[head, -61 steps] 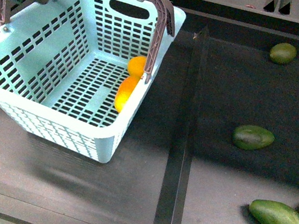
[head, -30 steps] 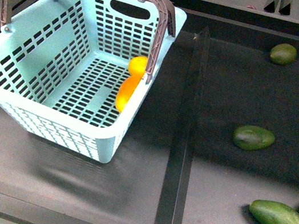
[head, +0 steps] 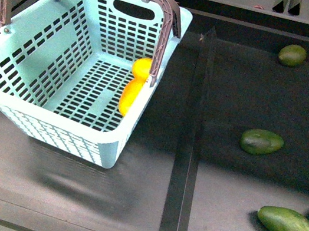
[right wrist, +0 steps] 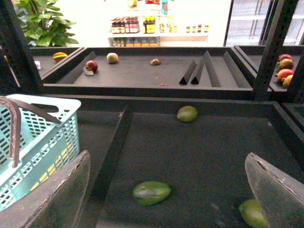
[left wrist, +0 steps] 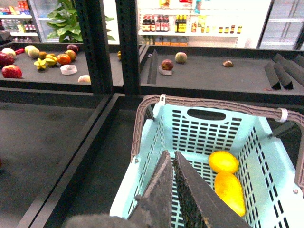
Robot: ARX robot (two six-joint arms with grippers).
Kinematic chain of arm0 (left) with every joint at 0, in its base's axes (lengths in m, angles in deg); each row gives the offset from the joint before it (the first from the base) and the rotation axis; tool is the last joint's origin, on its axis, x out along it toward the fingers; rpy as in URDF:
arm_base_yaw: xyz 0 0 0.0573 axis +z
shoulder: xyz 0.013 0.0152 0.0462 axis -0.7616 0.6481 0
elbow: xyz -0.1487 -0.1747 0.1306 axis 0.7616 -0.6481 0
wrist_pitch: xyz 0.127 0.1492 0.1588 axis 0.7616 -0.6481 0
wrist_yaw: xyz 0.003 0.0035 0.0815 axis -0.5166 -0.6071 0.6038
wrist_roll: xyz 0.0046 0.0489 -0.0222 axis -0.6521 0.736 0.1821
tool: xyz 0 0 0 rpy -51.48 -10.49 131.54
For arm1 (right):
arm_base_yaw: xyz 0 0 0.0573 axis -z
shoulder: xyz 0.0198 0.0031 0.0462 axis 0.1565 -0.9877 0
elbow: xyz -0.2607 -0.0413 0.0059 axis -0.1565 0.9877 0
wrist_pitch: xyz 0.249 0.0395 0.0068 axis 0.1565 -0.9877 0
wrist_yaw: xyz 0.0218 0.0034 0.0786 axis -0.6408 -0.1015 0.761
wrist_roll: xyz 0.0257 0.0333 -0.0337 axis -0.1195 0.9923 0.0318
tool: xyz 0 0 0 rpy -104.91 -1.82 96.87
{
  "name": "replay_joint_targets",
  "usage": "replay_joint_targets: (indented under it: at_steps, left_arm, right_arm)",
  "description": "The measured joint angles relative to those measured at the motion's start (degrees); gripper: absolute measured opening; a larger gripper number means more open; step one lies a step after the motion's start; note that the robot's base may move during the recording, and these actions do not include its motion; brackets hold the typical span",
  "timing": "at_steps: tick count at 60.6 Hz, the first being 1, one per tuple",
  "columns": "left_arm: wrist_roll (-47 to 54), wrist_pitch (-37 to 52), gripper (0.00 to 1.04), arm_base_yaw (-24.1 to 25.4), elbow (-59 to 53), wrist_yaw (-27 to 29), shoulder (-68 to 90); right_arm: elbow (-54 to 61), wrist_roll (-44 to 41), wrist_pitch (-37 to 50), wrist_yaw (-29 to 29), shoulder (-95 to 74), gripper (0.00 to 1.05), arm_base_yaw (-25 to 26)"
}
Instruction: Pick lemon and mango into basket
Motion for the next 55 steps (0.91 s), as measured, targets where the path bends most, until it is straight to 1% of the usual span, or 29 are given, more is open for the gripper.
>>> replay_joint_targets:
  at_steps: [2, 6, 32, 55]
  left_arm:
    - [0.09, -1.51, 0.04, 1.44, -0.68, -0.98, -1.92]
    - [0.09, -3.98, 0.04, 2.51, -1.31, -0.96, -5.46]
    - [0.15, -23.41, 0.04, 2.60, -3.32, -1.38, -28.02]
    - [0.15, -35.78, 0.04, 2.60, -3.34, -1.38, -41.03]
  right_arm:
    - [0.00, 0.02, 0.00, 0.00, -0.02, 0.96, 0.00]
    - [0.00, 0.02, 0.00, -0.02, 0.00, 0.96, 0.00]
    - [0.00, 0.02, 0.00, -0.02, 0.00, 0.96, 0.00]
    - [0.00, 0.02, 0.00, -0.02, 0.00, 0.96, 0.00]
